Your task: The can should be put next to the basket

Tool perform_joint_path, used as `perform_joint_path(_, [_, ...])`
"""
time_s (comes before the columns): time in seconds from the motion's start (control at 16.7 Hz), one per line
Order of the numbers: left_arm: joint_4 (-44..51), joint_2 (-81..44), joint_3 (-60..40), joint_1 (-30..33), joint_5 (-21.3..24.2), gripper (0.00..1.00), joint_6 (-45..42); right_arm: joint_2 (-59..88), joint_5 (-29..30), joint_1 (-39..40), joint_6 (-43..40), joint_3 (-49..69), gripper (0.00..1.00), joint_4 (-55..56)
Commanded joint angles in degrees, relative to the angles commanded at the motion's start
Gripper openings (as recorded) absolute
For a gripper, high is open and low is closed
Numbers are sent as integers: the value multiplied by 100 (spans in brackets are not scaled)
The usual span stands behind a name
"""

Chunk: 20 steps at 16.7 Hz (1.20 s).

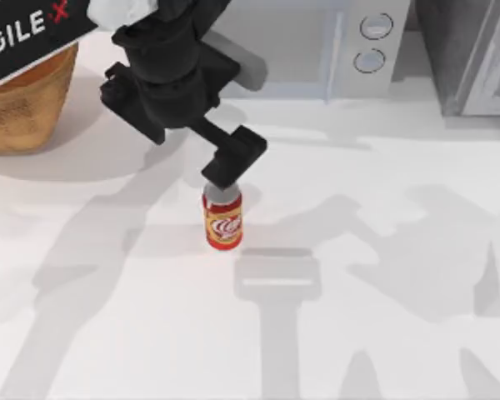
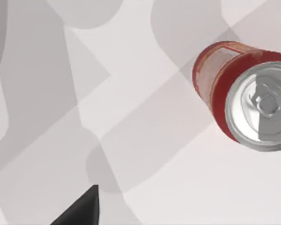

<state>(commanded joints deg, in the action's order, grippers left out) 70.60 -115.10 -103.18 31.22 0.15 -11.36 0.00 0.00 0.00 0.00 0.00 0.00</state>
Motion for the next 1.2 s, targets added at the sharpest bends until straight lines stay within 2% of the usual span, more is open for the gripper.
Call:
perform_joint_path(0.24, [600,-975,-958,250,-2,100,-89,0,0,0,0,0,100,0])
perform_joint_path(0.42, [729,-1186,-1177,305,-3,100,-108,0,0,0,0,0,100,0])
perform_joint_path(0.78, [618,-1191,-1065,290,-3,100,-119,0,0,0,0,0,100,0])
perform_joint_path(1.2, [-543,-1315,-34,295,-1,100,-119,0,0,0,0,0,100,0])
